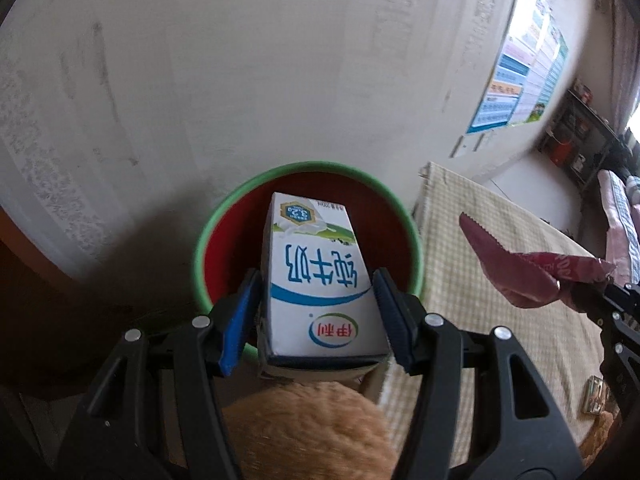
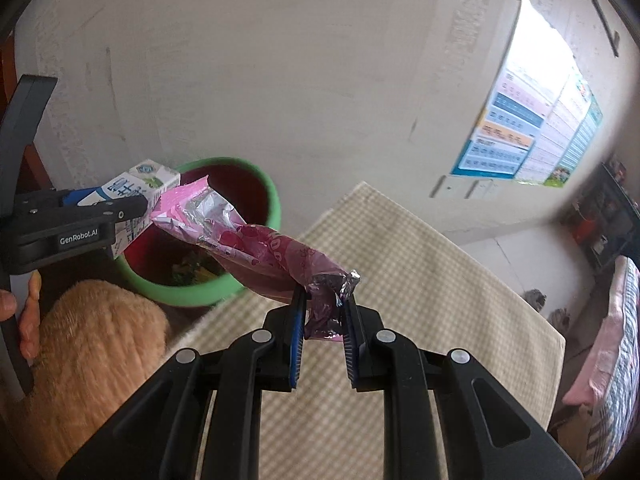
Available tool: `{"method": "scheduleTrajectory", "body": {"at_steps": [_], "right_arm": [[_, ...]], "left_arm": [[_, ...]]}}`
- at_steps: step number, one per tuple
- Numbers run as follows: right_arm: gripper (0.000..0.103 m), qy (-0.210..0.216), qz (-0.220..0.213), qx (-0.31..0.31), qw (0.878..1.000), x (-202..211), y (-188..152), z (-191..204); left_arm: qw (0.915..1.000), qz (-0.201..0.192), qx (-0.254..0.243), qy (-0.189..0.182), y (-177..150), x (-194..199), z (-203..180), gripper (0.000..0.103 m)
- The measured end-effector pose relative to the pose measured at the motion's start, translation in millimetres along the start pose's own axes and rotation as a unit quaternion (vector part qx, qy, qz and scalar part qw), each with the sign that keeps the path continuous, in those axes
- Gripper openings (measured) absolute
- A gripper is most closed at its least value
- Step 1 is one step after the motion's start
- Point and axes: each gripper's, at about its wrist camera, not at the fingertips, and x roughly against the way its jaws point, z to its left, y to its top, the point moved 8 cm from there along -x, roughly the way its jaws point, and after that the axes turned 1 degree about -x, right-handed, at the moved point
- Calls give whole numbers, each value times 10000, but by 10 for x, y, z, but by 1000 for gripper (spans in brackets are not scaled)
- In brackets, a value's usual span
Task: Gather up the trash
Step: 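Carry the milk carton and pink bag over the red bin with both tools, then open both tools to drop the carton and pink bag into the bin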
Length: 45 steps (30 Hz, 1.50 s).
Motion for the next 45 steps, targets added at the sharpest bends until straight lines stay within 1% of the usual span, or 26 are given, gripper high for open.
{"method": "scheduleTrajectory", "body": {"at_steps": [2, 3, 4, 8, 10, 12, 16, 18, 22, 27, 32, 36, 39, 43, 45], "right_arm": [[17, 51, 7, 41, 10000, -49, 61, 64], [17, 74, 14, 58, 10000, -72, 84, 86], [17, 86, 22, 70, 9999, -85, 92, 100], [17, 176, 85, 84, 9998, -159, 133, 168], [17, 208, 104, 76, 9997, -202, 159, 182], [17, 297, 156, -35, 9994, -246, 169, 180], [17, 415, 239, -210, 9986, -330, 193, 184], [17, 446, 272, -215, 9984, -393, 230, 210], [17, 657, 320, -329, 9968, -532, 368, 332], [18, 772, 306, -133, 9965, -645, 541, 533], [17, 825, 288, 47, 9962, -687, 644, 679], [18, 847, 271, 103, 9960, -699, 699, 718], [18, 881, 285, 94, 9957, -724, 734, 717], [19, 915, 285, 109, 9953, -732, 751, 758], [19, 963, 287, 67, 9949, -739, 755, 776]], "left_arm": [[10000, 10, 76, 32, 3, -24, 72, 55], [9999, 15, 99, 45, 4, -32, 97, 45], [9999, 69, 122, 53, -3, -58, 127, 42], [9996, 113, 231, 64, 10, -131, 202, 41], [9995, 140, 276, 27, 18, -167, 224, 39], [9991, 199, 374, -39, 15, -197, 252, 39], [9989, 187, 430, -8, 10, -192, 307, 39], [9988, 184, 464, 10, -14, -187, 314, 39], [9983, 168, 553, 52, -58, -164, 317, 39], [9978, 150, 639, 70, -127, -146, 307, 45], [9978, 234, 618, 48, -177, -193, 283, 46], [9975, 209, 669, 38, -171, -201, 305, 49], [9974, 283, 657, 30, -208, -240, 297, 50], [9974, 283, 655, 30, -212, -240, 293, 50], [9973, 290, 672, 31, -216, -242, 296, 52]]}}
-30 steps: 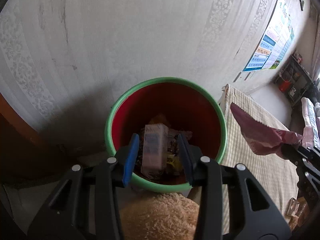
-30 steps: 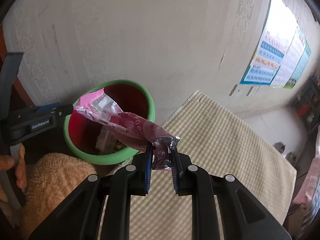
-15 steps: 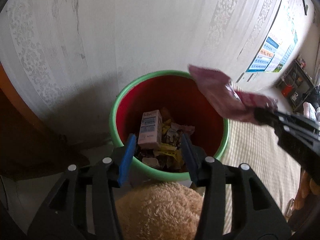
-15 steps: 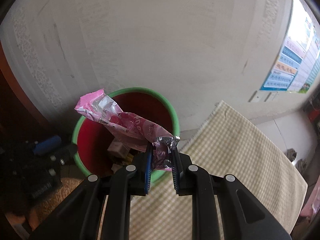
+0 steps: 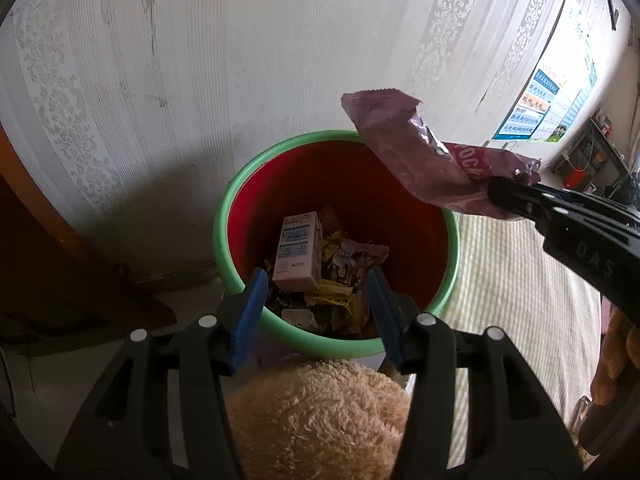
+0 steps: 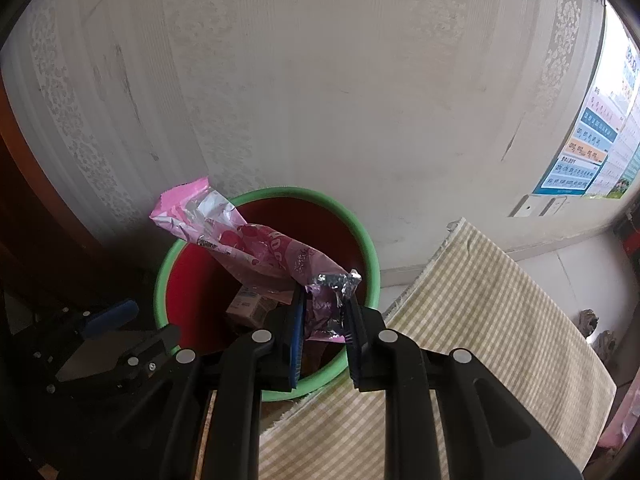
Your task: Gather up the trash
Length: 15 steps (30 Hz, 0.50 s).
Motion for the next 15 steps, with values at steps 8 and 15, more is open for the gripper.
{"method": "scheduleTrajectory", "body": {"at_steps": [8, 15], "right_arm": [[58, 151, -213, -349, 9990, 77, 5, -58], [65, -63, -1019, -682, 9924, 802, -215, -553]], "left_arm": [[9999, -16, 43, 98, -5, 2, 29, 63], [9968, -733, -216, -218, 141, 394, -392, 87]]}}
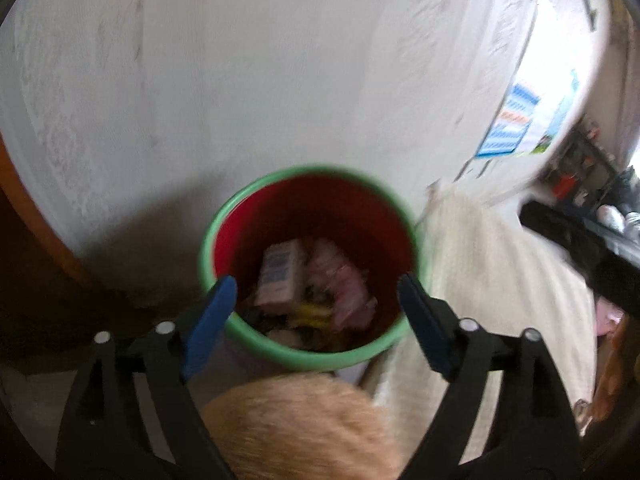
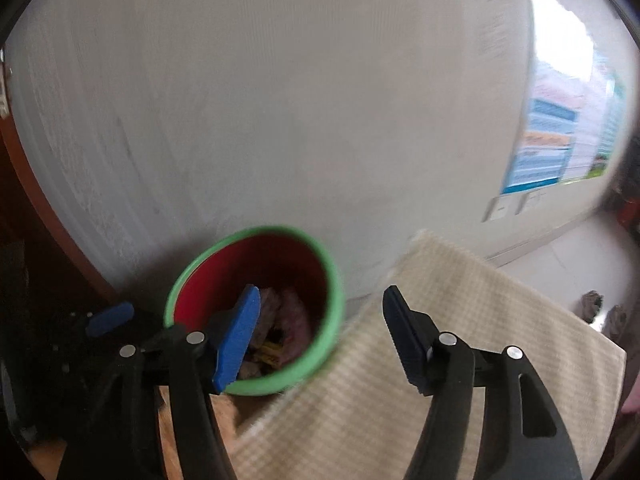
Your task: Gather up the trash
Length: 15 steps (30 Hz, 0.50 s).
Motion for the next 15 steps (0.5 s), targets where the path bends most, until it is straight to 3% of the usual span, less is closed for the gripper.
{"method": "scheduleTrajectory", "body": {"at_steps": [3, 5, 8, 11, 15], "right_arm": [[84, -367, -554, -159, 9977, 526, -90, -345], [97, -760, -963, -281, 9921, 908, -189, -585], [97, -1099, -1569, -514, 9801, 1386, -319, -839], [97, -1471, -1832, -768, 9690, 1717, -395, -1078], [97, -1818, -2207, -928, 9537, 2063, -378, -1289]], "left_arm": [[9985, -465, -207, -178, 157, 219, -358, 98], [9940, -907, -518, -312, 271, 417, -694, 98], [9827, -1488, -1008, -456, 375, 702, -1181, 98], [9753, -1742, -1220, -603, 437, 914, -1558, 98], [9687, -2009, -1408, -369, 508, 1146, -1847, 98]]}}
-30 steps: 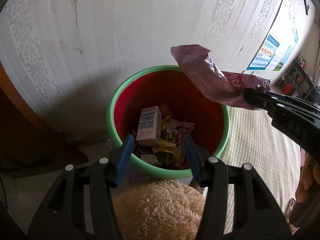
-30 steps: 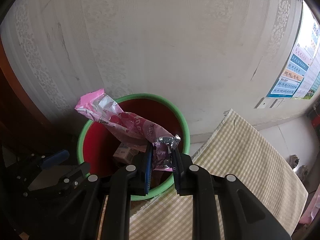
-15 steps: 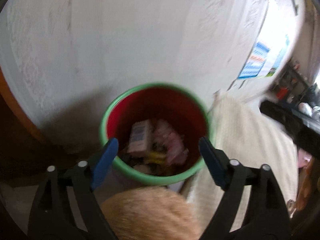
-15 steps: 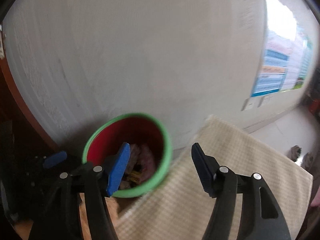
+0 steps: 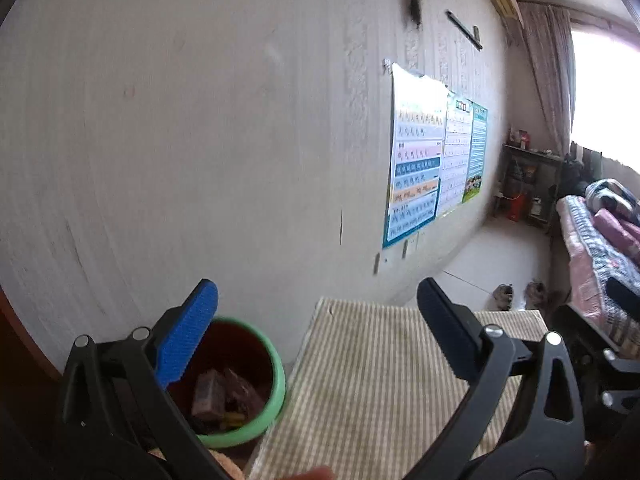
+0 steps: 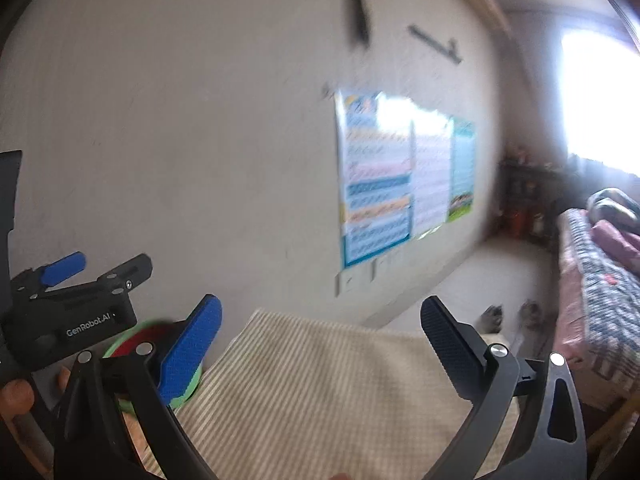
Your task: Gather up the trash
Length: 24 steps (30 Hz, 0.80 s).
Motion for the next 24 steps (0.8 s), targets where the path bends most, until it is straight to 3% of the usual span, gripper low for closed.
{"method": "scheduleTrajectory", "body": {"at_steps": [3, 9, 24], "right_arm": [[97, -143, -169, -35, 9997, 133, 91, -138], [97, -235, -65, -233, 9994, 229, 50, -297], [97, -128, 172, -253, 9994, 139, -28, -247]], "left_arm": [[9998, 69, 65, -171, 106, 57, -118, 98], [9991, 278, 292, -160, 143, 85, -127, 98], [9992, 367, 119, -85, 66, 100, -138, 98]]}}
